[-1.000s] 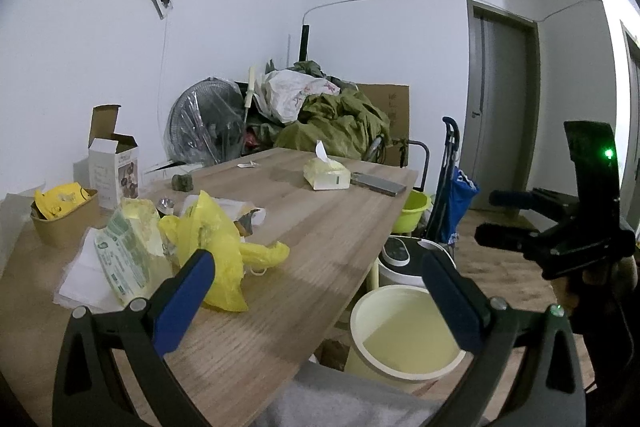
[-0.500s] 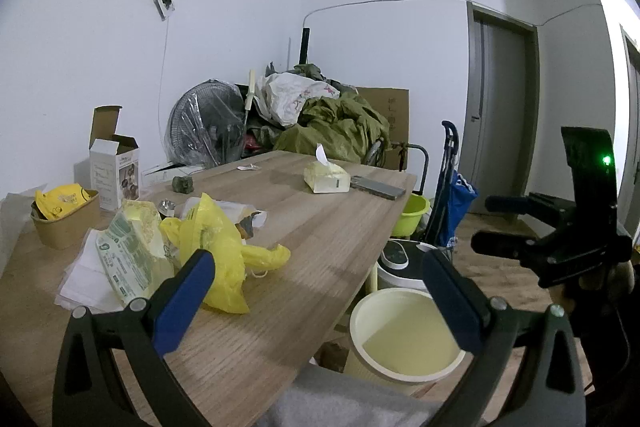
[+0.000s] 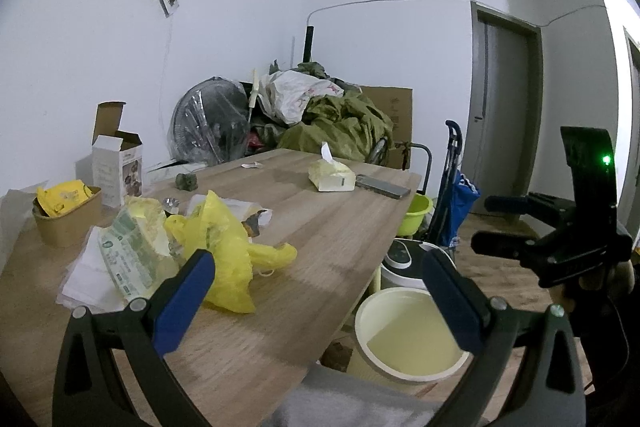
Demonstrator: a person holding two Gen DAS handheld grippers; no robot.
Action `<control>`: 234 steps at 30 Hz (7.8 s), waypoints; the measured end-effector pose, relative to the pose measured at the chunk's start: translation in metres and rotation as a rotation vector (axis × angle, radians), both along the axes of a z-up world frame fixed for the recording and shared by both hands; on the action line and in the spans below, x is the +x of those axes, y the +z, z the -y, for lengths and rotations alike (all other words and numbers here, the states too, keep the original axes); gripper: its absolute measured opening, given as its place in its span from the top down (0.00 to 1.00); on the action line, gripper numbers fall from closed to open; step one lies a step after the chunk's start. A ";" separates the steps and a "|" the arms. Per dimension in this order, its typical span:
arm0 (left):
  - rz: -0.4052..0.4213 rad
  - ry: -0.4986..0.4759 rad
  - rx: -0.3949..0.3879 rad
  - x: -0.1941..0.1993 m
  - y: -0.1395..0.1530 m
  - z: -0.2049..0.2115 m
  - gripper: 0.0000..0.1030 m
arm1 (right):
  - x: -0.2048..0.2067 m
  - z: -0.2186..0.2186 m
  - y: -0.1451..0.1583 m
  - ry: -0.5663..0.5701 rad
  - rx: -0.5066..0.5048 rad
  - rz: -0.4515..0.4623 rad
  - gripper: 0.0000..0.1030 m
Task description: Collect trash
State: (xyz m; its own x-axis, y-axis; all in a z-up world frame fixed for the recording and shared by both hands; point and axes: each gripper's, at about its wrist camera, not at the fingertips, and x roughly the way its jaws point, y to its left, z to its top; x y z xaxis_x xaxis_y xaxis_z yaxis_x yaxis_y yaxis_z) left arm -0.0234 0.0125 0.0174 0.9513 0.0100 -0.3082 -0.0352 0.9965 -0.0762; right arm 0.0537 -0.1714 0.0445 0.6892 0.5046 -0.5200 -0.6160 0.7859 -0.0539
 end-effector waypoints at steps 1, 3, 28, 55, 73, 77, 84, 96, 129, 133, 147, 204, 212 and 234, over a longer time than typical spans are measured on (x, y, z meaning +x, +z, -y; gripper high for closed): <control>-0.004 0.004 0.000 0.001 0.000 -0.002 0.00 | 0.002 -0.001 -0.001 0.000 -0.001 -0.003 0.02; -0.007 0.011 0.003 0.002 -0.001 -0.006 0.00 | 0.007 -0.005 -0.002 0.003 0.005 -0.009 0.02; -0.141 0.306 -0.145 -0.004 -0.031 -0.128 0.00 | 0.104 -0.169 -0.066 0.232 0.016 -0.199 0.02; -0.272 0.329 -0.147 0.071 -0.020 -0.145 0.08 | 0.130 -0.203 -0.091 0.356 0.065 -0.289 0.74; -0.418 0.400 -0.068 0.110 -0.044 -0.135 0.85 | 0.129 -0.089 -0.047 0.251 0.199 -0.146 0.76; -0.378 0.392 -0.058 0.103 -0.034 -0.126 0.92 | 0.126 -0.068 -0.047 0.204 0.184 -0.129 0.76; -0.268 0.384 -0.025 0.081 -0.005 -0.104 0.93 | 0.110 -0.027 -0.046 0.125 0.167 -0.103 0.76; -0.171 0.116 0.008 0.083 0.023 -0.022 0.93 | 0.085 0.047 -0.078 -0.081 0.050 -0.171 0.76; -0.581 -0.428 0.078 0.196 -0.101 0.152 0.56 | 0.055 0.155 -0.126 -0.383 0.012 -0.315 0.46; -0.567 -0.425 0.060 0.193 -0.097 0.146 0.56 | 0.054 0.151 -0.121 -0.382 0.007 -0.302 0.46; -0.407 -0.315 0.013 0.162 -0.056 0.093 0.51 | 0.068 0.093 -0.086 -0.274 -0.008 -0.223 0.46; -0.352 0.544 -0.250 0.031 -0.054 -0.229 0.33 | 0.182 -0.199 -0.065 0.226 -0.030 -0.189 0.33; -0.399 0.496 -0.318 0.042 -0.065 -0.239 0.33 | 0.213 -0.215 -0.069 0.198 -0.008 -0.223 0.33; -0.331 0.486 -0.239 0.037 -0.047 -0.218 0.93 | 0.245 -0.251 -0.087 0.226 -0.041 -0.272 0.71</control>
State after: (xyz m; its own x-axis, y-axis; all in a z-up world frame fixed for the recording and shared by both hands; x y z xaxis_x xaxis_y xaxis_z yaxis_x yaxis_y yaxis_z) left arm 0.0140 0.2310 -0.0300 0.7095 0.3113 -0.6322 -0.5388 0.8179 -0.2019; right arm 0.2983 0.0793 -0.0423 0.3961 0.6038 -0.6918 -0.7705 0.6283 0.1072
